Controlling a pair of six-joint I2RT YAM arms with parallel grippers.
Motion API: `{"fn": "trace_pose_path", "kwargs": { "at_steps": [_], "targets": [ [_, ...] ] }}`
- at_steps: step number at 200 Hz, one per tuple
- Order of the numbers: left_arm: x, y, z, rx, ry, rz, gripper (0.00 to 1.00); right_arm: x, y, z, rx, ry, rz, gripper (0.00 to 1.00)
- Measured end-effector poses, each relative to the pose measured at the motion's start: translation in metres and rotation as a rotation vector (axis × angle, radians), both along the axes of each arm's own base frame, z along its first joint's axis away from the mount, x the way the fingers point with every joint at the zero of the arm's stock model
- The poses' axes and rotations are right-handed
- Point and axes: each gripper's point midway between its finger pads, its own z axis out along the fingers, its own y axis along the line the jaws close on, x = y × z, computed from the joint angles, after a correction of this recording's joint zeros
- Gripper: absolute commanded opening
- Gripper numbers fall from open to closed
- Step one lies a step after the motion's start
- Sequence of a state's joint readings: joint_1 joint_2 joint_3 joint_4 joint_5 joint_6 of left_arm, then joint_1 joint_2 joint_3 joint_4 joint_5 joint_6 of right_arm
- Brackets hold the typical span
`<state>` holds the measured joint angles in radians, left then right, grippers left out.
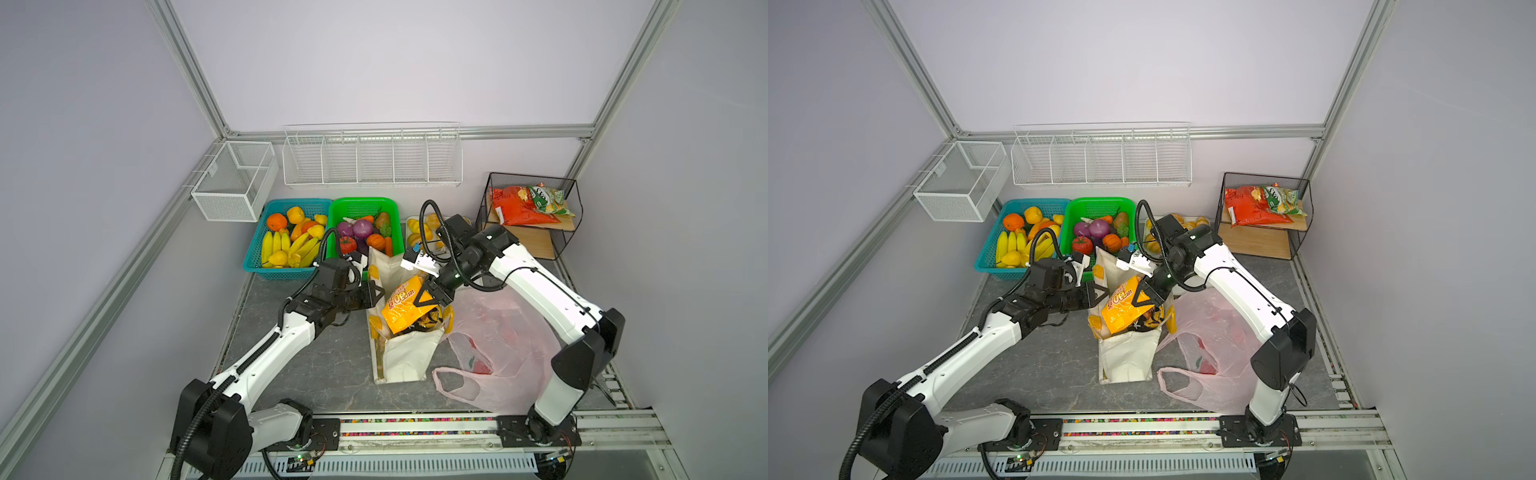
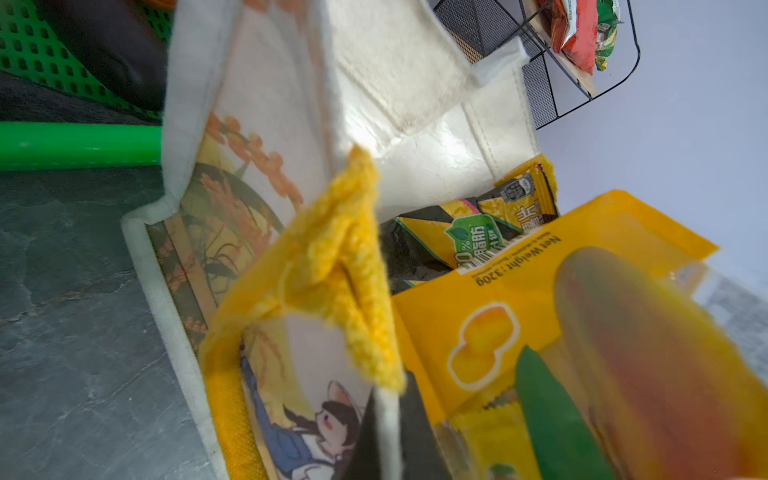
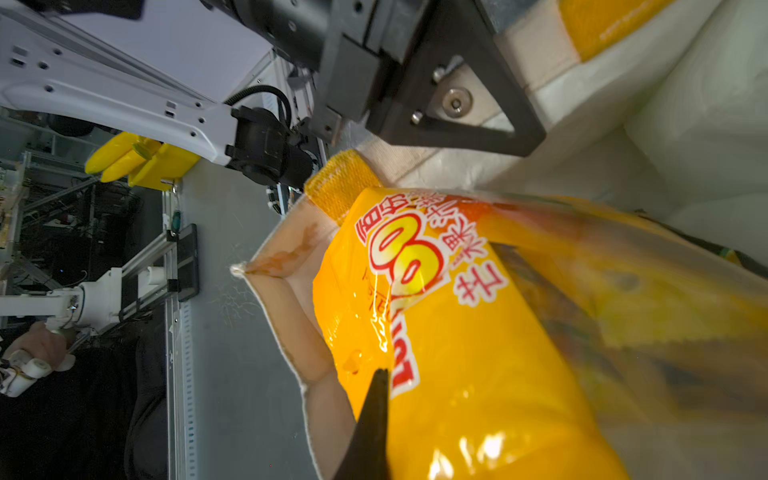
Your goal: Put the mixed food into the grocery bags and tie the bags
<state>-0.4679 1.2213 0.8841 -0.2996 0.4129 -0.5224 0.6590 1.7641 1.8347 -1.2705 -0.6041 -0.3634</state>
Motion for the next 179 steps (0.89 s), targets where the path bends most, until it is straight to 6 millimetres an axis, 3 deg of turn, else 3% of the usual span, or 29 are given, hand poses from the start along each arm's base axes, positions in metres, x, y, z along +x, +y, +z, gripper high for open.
{"fn": "trace_pose_path", "kwargs": {
  "at_steps": [32, 66, 111, 136, 153, 179],
  "targets": [
    [0.001, 0.001, 0.001, -0.015, 0.010, 0.007, 0.00, 0.002, -0.004, -0.019, -0.078, -0.008, 0.015, 0.07],
    [-0.002, 0.001, -0.002, -0.027, 0.035, 0.002, 0.00, -0.011, 0.014, -0.040, -0.110, 0.016, 0.091, 0.09],
    [-0.005, 0.004, -0.010, -0.025, 0.065, 0.011, 0.00, -0.021, 0.022, -0.056, -0.116, 0.034, 0.142, 0.49],
    [-0.003, 0.003, -0.008, -0.031, 0.057, 0.012, 0.00, -0.020, 0.016, -0.043, -0.029, 0.007, 0.098, 0.56],
    [-0.002, 0.002, -0.006, -0.037, 0.046, 0.012, 0.00, -0.013, 0.004, -0.018, 0.075, -0.038, 0.027, 0.58],
    [-0.002, 0.002, -0.005, -0.040, 0.044, 0.013, 0.00, 0.016, -0.027, 0.023, 0.216, -0.153, -0.165, 0.59]
  ]
}}
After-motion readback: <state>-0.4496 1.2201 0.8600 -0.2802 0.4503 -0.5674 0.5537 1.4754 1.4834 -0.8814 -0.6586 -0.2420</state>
